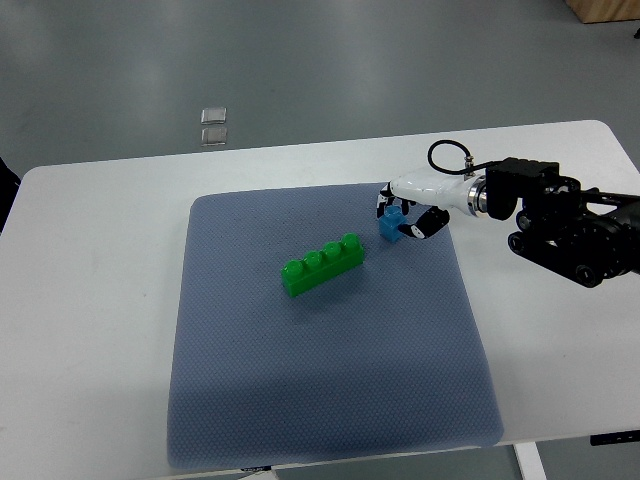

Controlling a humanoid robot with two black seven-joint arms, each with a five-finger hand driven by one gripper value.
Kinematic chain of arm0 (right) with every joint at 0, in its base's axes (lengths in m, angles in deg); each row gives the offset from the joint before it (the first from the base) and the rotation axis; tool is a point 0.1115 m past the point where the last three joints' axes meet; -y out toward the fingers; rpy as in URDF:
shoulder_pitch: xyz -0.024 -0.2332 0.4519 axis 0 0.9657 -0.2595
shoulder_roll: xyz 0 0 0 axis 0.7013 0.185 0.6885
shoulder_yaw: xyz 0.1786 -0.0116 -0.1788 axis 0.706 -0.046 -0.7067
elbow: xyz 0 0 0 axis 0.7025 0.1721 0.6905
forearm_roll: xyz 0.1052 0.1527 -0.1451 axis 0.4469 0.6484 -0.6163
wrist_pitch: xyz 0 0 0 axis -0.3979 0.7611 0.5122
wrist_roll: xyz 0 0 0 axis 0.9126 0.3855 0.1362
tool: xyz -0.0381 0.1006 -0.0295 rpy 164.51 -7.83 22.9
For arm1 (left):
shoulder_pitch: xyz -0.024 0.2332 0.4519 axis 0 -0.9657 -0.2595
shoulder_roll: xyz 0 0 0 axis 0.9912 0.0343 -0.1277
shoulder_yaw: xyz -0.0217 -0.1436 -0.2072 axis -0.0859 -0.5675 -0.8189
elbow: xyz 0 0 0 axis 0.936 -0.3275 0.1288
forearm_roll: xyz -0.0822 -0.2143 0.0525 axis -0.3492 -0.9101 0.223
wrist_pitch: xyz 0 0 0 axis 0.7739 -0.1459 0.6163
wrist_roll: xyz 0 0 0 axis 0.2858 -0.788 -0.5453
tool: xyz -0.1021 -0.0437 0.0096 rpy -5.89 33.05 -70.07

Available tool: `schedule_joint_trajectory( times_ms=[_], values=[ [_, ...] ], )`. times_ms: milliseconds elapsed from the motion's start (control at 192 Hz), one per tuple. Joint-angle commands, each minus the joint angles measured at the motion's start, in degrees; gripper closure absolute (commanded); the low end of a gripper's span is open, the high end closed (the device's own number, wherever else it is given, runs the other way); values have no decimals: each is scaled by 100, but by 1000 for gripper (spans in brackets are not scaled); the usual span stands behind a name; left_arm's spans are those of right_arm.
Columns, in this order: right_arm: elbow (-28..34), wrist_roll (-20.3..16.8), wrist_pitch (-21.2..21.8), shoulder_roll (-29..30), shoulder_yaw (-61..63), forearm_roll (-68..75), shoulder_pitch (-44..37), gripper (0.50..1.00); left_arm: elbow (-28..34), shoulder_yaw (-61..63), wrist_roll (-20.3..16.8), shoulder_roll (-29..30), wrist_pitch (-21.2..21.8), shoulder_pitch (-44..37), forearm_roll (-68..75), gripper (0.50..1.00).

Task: Stack blue block on green block with right hand
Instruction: 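Lift the blue block and carry it over the green block, then lower the blue block onto the green block's studs and press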

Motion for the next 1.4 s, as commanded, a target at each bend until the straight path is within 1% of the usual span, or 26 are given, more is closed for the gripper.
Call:
schedule_joint_trajectory(
  times_ms=[0, 57, 136, 287, 375, 381, 391, 464, 469, 547, 985, 1397],
  values=[
    [17, 31, -9, -27, 65, 74, -136, 951, 0, 0, 0, 0, 0, 1, 0, 500],
    [113, 145, -18, -115, 74, 83, -163, 951, 0, 0, 0, 0, 0, 1, 0, 500],
    [482, 286, -1, -281, 188, 188, -224, 951, 0, 0, 0, 0, 0, 1, 0, 500],
    [983, 338, 8, -352, 302, 302, -260, 951, 0, 0, 0, 0, 0, 1, 0, 500],
    [1071, 365, 0, -343, 302, 294, -268, 951, 0, 0, 0, 0, 0, 1, 0, 500],
    [1211, 391, 0, -334, 302, 294, -268, 951, 0, 0, 0, 0, 0, -7, 0, 500],
    [1238, 391, 0, -334, 302, 294, -268, 951, 0, 0, 0, 0, 0, 1, 0, 500],
    [1282, 391, 0, -334, 302, 294, -268, 951, 0, 0, 0, 0, 0, 1, 0, 500],
    [1404, 391, 8, -300, 302, 276, -268, 951, 0, 0, 0, 0, 0, 1, 0, 500],
    [1511, 400, 8, -246, 276, 259, -268, 951, 0, 0, 0, 0, 0, 1, 0, 500],
    [1405, 400, 61, -229, 30, 65, -268, 951, 0, 0, 0, 0, 0, 1, 0, 500],
    [1080, 374, 61, -9, -93, 39, -224, 953, 0, 0, 0, 0, 0, -7, 0, 500]
  ],
)
